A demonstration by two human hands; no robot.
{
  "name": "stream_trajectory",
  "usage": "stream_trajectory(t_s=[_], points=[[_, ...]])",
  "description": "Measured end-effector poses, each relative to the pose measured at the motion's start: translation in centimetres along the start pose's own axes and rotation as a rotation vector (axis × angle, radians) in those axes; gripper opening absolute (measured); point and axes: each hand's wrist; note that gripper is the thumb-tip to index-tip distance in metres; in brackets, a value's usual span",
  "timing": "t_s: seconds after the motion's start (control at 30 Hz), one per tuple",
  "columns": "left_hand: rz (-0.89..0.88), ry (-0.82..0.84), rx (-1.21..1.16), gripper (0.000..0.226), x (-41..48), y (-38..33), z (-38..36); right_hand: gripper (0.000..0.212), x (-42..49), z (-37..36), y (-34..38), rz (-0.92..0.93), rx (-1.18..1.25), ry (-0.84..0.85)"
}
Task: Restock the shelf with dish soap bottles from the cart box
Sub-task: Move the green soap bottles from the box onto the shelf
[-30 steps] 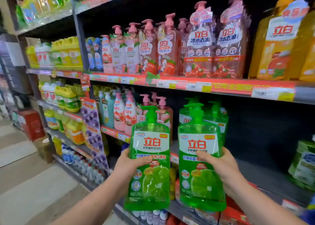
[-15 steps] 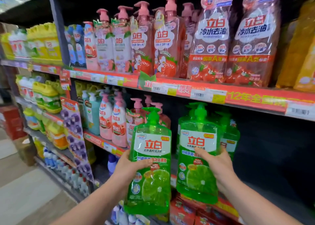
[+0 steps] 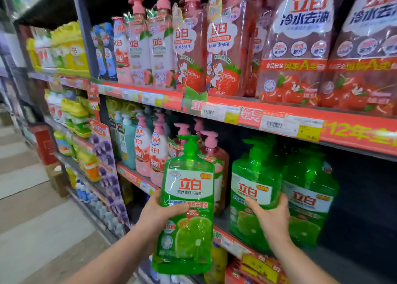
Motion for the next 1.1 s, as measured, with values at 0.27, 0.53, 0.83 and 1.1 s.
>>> stream_trajectory(t_s=[0.27, 0.53, 0.83, 1.1], points=[[0.041, 0.03, -0.012, 0.075, 1.1, 0.4, -0.4, 0.078, 0.6, 0.0, -2.0, -0.029, -0.18, 0.129], [0.054, 0.071, -0.024, 0.07, 1.5, 0.9, -1.5, 0.083, -0.1, -0.5, -0.8, -0.026, -0.295, 0.079], [0.013, 0.108, 0.023, 0.078, 1.5, 0.6, -2.0, 0.09, 0.5, -1.1, 0.6, -0.126, -0.413, 0.196], [0.051, 0.229, 0.05, 0.087, 0.6, 1.3, -5.2, 0.031, -1.5, 4.2, 6.4, -0.077, -0.203, 0.324]])
Point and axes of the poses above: each hand's wrist, its own x-axis towards the middle knuckle, its own z-axis out of the back of the hand, y = z × x, and after that the axes turned 10 degrees about -y, right-handed
